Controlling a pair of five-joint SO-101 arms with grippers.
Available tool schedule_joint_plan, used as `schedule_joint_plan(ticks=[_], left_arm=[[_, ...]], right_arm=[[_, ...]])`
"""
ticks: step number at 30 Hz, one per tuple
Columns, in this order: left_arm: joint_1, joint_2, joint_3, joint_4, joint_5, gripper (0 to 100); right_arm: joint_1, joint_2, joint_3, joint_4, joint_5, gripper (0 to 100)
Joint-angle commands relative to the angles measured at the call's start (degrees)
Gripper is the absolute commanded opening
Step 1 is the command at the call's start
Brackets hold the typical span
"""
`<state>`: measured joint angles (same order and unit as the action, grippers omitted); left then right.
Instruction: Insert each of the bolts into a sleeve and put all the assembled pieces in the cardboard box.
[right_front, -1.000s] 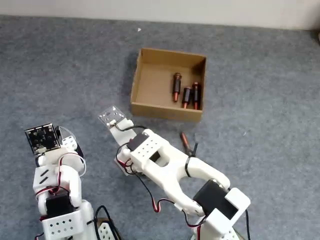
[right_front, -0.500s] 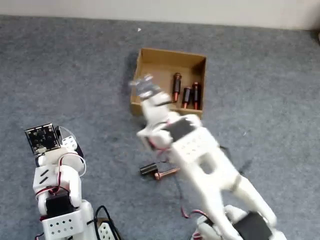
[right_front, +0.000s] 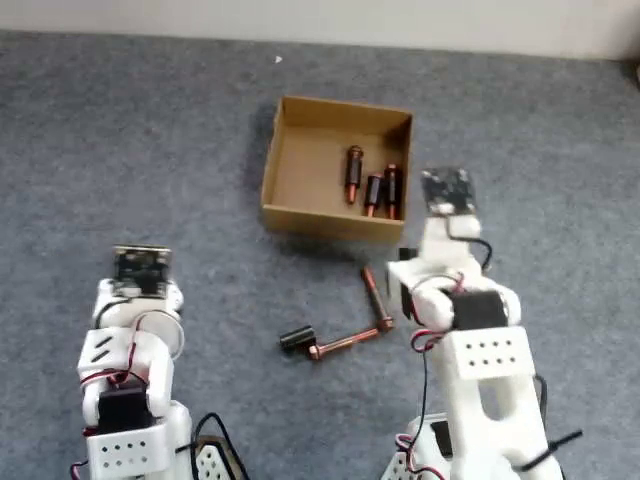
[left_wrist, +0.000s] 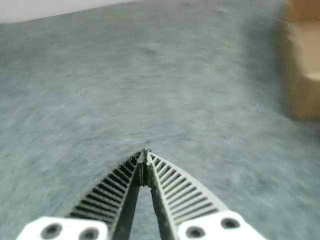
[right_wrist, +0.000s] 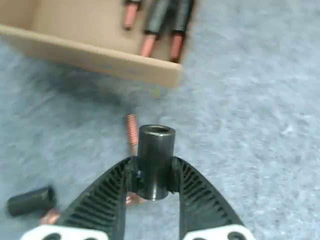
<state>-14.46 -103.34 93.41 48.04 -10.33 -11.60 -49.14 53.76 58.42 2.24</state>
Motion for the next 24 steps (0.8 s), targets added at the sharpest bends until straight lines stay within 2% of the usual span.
schedule_joint_plan(ticks=[1,7,15,19,24], left_arm=[[8.1,-0.2,-11.3,9.2,-3.6,1],[18.5,2.2,-18.7,15.6,-8.4,1],[29.3,27.9,-30.3,15.6,-9.4,1],[34.8,41.6,-37.6,15.3,-16.7,5],[38.0,56.9,-46.5,15.3,-24.8,13]], right_arm=[[6.8,-4.5,5.8,-9.3,-3.0,0.5],[14.7,-4.8,8.5,-12.4,-7.6,0.5],[21.1,-4.9,8.9,-16.0,-10.7,0.5],[23.6,-4.8,9.0,-18.0,-10.7,0.5],[25.8,-5.2,8.7,-18.0,-10.7,0.5]])
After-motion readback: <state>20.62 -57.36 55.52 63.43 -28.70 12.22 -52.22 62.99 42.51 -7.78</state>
